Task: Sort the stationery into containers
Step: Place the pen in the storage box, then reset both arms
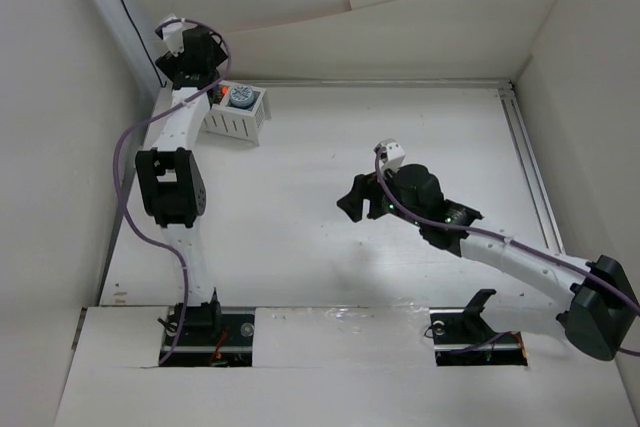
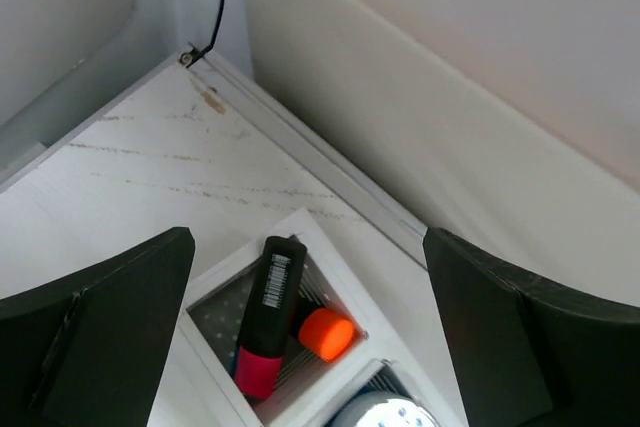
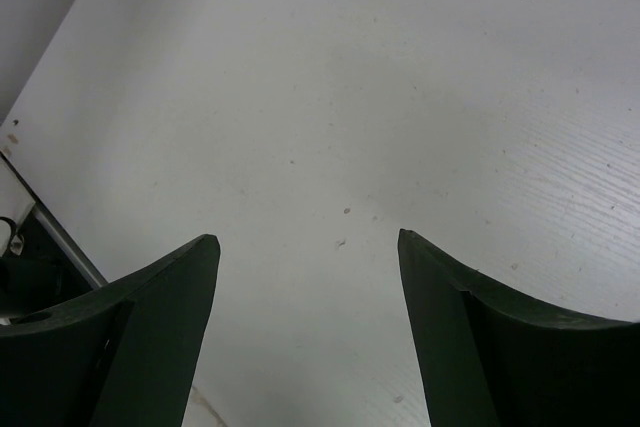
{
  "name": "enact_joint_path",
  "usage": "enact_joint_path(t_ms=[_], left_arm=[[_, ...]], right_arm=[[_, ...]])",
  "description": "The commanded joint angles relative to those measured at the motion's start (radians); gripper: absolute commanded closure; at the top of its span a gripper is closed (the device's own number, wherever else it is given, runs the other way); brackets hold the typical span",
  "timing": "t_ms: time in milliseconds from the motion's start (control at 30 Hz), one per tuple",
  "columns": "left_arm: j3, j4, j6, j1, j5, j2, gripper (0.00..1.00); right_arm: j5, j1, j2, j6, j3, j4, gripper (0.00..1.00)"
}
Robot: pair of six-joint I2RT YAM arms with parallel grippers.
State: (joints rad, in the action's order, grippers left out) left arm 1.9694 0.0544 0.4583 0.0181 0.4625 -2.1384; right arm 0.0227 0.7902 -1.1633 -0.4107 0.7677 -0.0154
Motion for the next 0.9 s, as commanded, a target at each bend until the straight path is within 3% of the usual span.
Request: enact_joint_path(t_ms=[0, 233, 333, 367, 400, 600, 867], left_arm=[[0.005, -0.025, 0.012, -0.003, -0.033, 0.184, 0.0], [-0.196, -0.111, 0.052, -0.003, -0.183, 0.434, 0.0], [-0.369, -0.16, 0.092, -0.003, -0.246, 0.578, 0.0], [-0.464, -0.181, 0.108, -0.003, -0.258, 0.613, 0.0], [-0.519, -0.197, 0.121, -0.003, -0.289, 0.688, 0.0], [-0.962, -0.364, 0.189, -0.003, -0.438, 0.975, 0.0], [-1.286, -0.341, 0.269, -0.003, -0.568, 1.366, 0.0]], right_arm=[[-0.004, -0.005, 0.046, 0.004, -0.004, -0.055, 0.22], [-0.098, -0.005, 0.102, -0.005, -0.031, -0.055, 0.22], [-0.15, -0.005, 0.116, -0.014, -0.041, -0.055, 0.22], [-0.165, -0.005, 0.128, -0.023, -0.041, -0.055, 0.04], [-0.193, -0.005, 0.14, -0.023, -0.041, -0.055, 0.0], [-0.306, 0.004, 0.175, -0.033, -0.071, -0.055, 0.0], [-0.339, 0.015, 0.185, -0.033, -0.08, -0.055, 0.0]])
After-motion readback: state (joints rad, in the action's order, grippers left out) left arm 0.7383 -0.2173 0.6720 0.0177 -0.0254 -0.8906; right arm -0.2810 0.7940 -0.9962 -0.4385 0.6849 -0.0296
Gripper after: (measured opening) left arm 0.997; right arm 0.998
